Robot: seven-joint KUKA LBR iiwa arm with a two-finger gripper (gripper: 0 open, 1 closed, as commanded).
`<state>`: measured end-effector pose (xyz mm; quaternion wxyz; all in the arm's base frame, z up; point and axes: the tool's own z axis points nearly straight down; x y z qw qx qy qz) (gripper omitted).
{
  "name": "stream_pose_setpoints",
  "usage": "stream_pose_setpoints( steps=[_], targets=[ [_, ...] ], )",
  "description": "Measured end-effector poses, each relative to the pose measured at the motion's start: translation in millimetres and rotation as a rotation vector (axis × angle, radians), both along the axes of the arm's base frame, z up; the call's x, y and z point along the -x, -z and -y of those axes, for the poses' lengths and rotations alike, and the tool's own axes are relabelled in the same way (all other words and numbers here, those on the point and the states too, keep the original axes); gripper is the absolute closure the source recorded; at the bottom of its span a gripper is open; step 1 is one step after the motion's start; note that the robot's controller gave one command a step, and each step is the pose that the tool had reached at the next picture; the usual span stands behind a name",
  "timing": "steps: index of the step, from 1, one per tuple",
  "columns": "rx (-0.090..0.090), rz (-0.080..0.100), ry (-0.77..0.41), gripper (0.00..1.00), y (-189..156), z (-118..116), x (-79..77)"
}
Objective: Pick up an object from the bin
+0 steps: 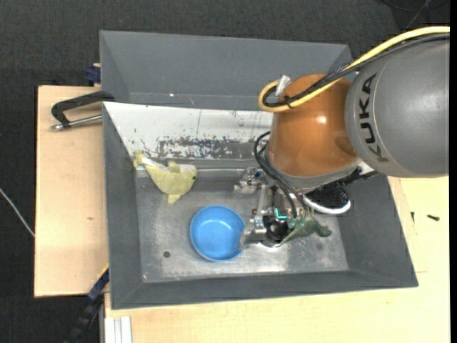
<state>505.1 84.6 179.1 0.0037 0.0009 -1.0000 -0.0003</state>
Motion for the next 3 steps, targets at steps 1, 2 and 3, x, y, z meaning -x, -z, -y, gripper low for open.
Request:
stream_pose_setpoints(
  steps=[1,2,3],
  targets=[
    [-0.002,0.012,-0.242,0.0,97,-34,-81.9],
    [-0.002,0.008,-0.24,1.0,96,-33,-82.4],
    [-0.002,0.021,-0.224,1.0,-18,-35,-83.7]
  ],
)
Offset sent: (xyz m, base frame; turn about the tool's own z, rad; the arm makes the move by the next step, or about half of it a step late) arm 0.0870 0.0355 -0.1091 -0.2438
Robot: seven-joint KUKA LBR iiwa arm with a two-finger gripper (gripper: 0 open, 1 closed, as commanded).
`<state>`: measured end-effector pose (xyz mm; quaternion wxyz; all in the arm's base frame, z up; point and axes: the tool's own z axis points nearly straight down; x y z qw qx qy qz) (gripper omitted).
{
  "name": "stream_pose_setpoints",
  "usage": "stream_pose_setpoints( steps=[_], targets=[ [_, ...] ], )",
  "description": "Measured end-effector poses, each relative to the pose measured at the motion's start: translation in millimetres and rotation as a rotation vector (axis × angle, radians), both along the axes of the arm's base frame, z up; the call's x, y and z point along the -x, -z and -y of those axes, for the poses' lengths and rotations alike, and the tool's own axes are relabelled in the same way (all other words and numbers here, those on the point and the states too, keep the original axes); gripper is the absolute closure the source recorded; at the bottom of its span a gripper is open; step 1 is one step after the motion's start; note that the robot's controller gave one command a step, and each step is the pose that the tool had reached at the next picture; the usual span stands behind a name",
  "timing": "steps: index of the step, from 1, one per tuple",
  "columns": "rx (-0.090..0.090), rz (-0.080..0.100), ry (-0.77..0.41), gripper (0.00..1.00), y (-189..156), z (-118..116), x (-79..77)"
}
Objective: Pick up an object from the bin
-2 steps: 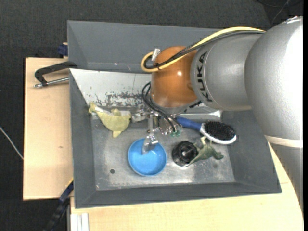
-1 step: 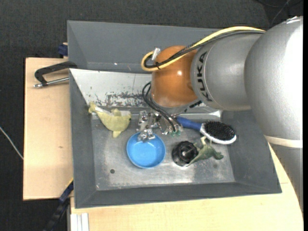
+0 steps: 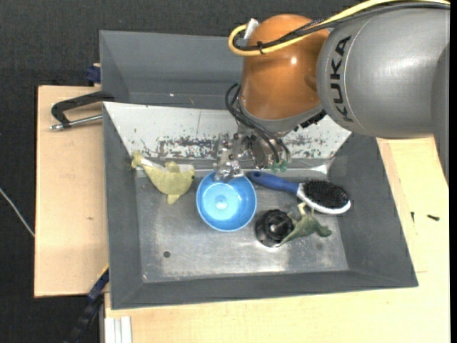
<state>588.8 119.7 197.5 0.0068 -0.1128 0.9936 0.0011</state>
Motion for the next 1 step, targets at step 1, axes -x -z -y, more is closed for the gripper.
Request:
stream_pose_setpoints(
  steps=[1],
  targets=[
    [0.004,-0.004,-0.218,1.0,-26.7,16.8,4.5]
  ],
)
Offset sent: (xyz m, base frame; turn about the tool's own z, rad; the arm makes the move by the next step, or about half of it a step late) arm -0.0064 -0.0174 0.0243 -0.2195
